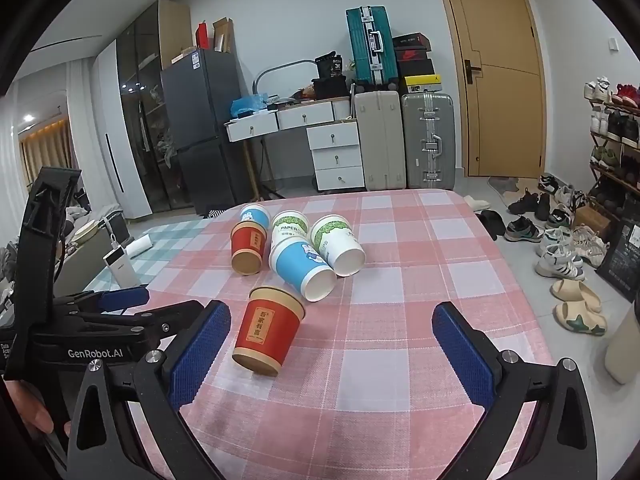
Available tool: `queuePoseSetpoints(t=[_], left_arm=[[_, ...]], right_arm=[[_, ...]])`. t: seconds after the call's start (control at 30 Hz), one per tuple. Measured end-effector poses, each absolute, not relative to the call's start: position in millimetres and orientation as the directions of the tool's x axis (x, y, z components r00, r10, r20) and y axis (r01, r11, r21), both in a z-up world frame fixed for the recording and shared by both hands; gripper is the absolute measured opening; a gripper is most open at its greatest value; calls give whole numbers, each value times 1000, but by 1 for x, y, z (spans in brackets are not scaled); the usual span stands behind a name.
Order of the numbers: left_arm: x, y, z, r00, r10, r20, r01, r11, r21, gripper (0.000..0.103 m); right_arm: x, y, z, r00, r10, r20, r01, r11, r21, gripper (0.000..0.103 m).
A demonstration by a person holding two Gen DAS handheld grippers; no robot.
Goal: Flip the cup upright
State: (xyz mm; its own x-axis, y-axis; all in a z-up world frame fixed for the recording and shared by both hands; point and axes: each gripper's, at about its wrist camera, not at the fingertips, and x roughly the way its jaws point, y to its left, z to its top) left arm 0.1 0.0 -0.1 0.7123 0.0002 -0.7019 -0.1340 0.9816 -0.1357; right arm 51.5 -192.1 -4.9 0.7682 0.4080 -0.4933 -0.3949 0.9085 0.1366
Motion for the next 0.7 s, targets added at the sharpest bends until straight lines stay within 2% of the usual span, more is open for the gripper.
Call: queuePoseSetpoints(t=[0.7], left_arm=[[-4, 1, 4, 730, 0, -683, -145, 977, -156, 102]], right_arm=[[52, -194, -7, 770, 408, -490, -395, 909, 135, 103]])
